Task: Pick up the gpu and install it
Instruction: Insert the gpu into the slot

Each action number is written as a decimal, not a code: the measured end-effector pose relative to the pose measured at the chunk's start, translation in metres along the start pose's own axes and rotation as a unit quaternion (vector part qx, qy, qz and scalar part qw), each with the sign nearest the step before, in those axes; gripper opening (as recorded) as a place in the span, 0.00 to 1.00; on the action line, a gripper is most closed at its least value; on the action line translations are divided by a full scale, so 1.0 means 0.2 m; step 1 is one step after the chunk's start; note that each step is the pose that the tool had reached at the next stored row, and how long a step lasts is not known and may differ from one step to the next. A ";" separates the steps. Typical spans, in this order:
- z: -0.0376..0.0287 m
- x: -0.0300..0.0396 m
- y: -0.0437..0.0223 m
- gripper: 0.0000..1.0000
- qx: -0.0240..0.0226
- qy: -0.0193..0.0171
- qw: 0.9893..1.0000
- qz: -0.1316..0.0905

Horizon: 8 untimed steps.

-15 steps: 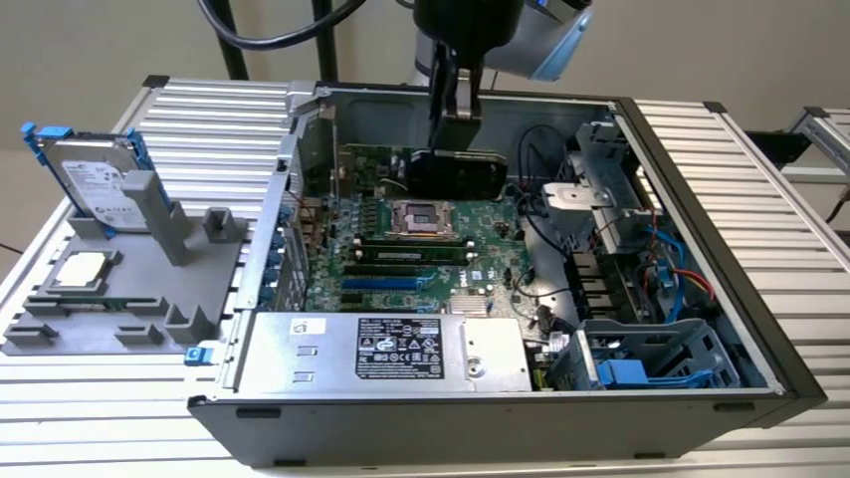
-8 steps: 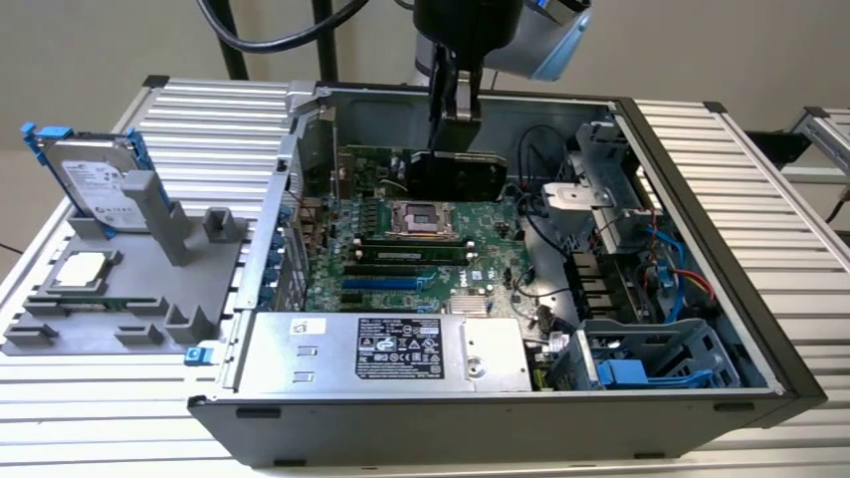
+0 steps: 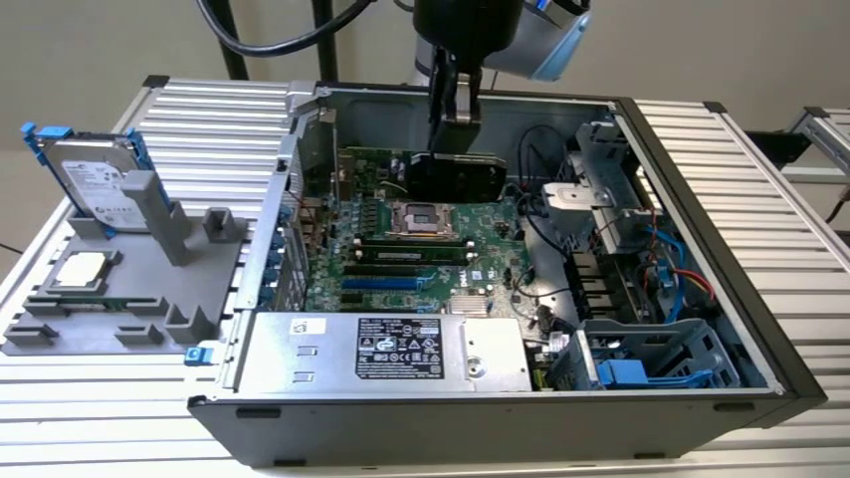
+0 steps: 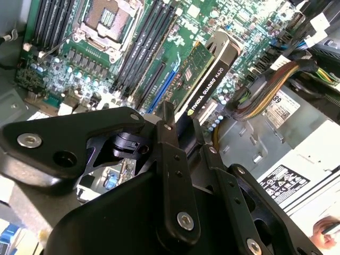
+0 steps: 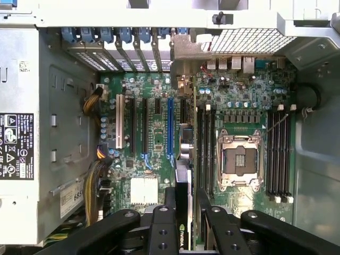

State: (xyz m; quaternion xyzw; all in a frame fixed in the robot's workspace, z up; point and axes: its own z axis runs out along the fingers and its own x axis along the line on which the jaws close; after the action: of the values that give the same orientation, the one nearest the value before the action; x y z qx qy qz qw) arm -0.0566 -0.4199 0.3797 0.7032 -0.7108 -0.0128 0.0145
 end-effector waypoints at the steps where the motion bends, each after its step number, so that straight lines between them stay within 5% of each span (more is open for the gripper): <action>1: 0.000 0.000 0.000 0.00 0.000 0.000 1.000 0.000; 8: 0.007 0.000 0.000 0.00 0.000 0.000 1.000 0.000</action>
State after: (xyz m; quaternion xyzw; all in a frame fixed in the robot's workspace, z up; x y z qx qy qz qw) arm -0.0566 -0.4199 0.3783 0.7031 -0.7108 -0.0128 0.0144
